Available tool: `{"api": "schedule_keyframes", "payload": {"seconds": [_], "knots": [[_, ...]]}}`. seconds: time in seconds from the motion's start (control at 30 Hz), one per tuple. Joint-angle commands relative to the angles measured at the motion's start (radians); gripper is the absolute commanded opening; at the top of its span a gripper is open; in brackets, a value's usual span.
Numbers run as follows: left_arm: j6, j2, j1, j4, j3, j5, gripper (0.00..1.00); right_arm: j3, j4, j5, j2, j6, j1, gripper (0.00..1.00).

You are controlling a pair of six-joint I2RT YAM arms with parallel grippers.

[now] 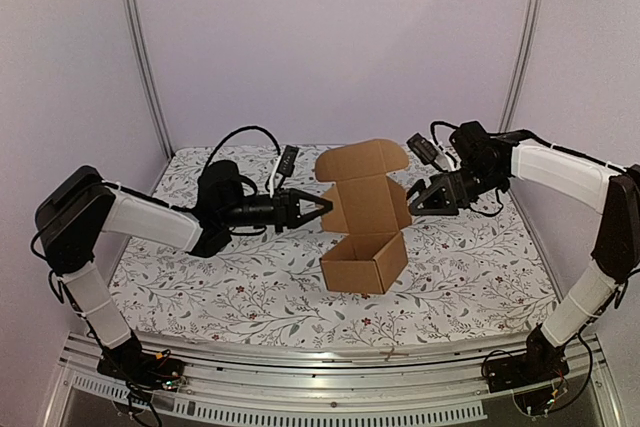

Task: Fold the paper box

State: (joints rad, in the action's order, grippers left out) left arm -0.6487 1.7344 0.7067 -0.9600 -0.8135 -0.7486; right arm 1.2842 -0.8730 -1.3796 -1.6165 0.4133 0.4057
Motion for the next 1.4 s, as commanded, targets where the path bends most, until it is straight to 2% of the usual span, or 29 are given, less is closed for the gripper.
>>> {"api": "schedule_keyframes", "payload": {"seconds": [0.0,0.27,0.33,0.4,0.47,0.5,0.6,0.73,0.83,0.97,1.1,1.23,1.37], "knots": [[-0.011,0.023,0.001,0.005,-0.03,0.006,0.0,-0.014,-0.007,-0.014,0.042,0.018,0.019,0.78],[-0.013,0.03,0.009,0.011,-0.035,0.003,0.0,-0.013,-0.004,0.006,0.041,0.016,0.044,0.79],[-0.013,0.03,0.011,0.014,-0.036,0.001,0.0,-0.01,0.006,0.03,0.039,0.014,0.045,0.75],[-0.01,0.029,0.011,0.022,-0.038,0.005,0.0,-0.006,0.061,0.106,0.032,-0.034,0.045,0.64],[0.002,0.021,0.011,0.046,-0.038,0.018,0.0,-0.002,0.131,0.257,0.028,-0.095,0.045,0.52],[0.011,0.018,0.011,0.071,-0.041,0.03,0.0,-0.008,0.165,0.348,0.036,-0.161,0.044,0.49],[0.048,0.001,0.012,0.194,-0.058,0.083,0.0,-0.039,0.239,0.554,0.091,-0.225,0.045,0.42],[0.048,0.001,0.015,0.222,-0.062,0.135,0.0,-0.038,0.253,0.683,0.121,-0.262,0.045,0.19],[0.04,0.017,0.027,0.216,-0.073,0.15,0.0,-0.042,0.267,0.73,0.111,-0.273,0.045,0.07],[0.054,-0.011,0.035,0.204,-0.066,0.146,0.23,-0.036,0.276,0.742,0.101,-0.28,0.041,0.0],[0.17,-0.143,-0.001,0.378,-0.009,0.196,0.42,-0.023,0.264,0.647,0.102,-0.282,0.002,0.0],[0.195,-0.247,-0.079,0.384,0.113,0.254,0.48,-0.016,0.238,0.555,0.108,-0.267,-0.013,0.0],[0.153,-0.204,-0.111,0.331,0.149,0.308,0.49,-0.02,0.237,0.435,0.103,-0.261,-0.013,0.0]]}}
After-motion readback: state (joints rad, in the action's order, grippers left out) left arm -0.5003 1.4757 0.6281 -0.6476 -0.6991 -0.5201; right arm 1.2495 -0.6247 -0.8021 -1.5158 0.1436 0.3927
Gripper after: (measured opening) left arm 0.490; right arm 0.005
